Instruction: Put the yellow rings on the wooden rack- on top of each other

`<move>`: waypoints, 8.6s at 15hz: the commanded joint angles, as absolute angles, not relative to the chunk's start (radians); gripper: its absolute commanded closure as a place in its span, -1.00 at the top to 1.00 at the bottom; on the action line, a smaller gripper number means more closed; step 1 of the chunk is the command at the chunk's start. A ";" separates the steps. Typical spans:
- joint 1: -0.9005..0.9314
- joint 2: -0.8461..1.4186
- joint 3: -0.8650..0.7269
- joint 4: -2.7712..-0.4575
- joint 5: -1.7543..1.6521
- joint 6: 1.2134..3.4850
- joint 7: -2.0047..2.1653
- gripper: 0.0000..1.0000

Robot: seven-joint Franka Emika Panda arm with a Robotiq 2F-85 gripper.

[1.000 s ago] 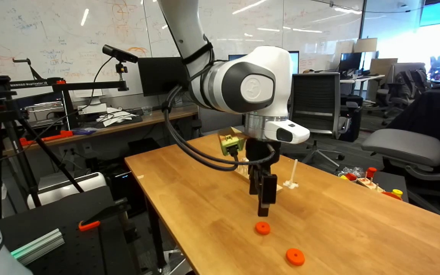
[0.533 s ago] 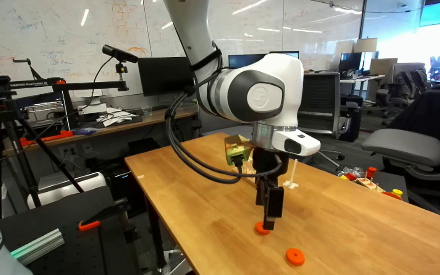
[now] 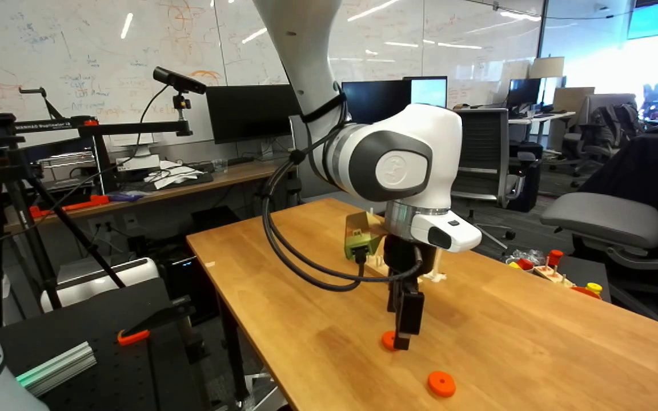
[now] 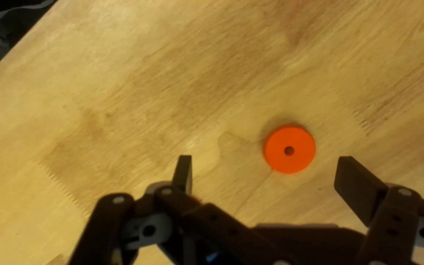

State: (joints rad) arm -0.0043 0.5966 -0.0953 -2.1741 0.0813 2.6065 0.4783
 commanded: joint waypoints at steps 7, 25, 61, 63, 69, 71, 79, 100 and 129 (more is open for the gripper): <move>0.001 0.712 -0.080 -2.064 0.196 2.598 0.462 1.00; -0.016 0.706 -0.059 -2.025 0.258 2.583 0.446 -0.65; 0.162 0.872 -0.019 -1.616 0.217 2.420 0.500 -0.65; 0.161 0.879 -0.021 -1.607 0.215 2.413 0.499 -0.65; 0.154 0.892 -0.023 -1.597 0.217 2.405 0.499 -0.65; 0.151 0.896 -0.024 -1.591 0.218 2.402 0.499 -0.65; 0.146 0.909 -0.021 -1.572 0.220 2.390 0.496 -0.65; 0.141 0.934 0.000 -1.538 0.236 2.339 0.487 -0.65; 0.141 0.946 -0.009 -1.487 0.230 2.321 0.497 -0.65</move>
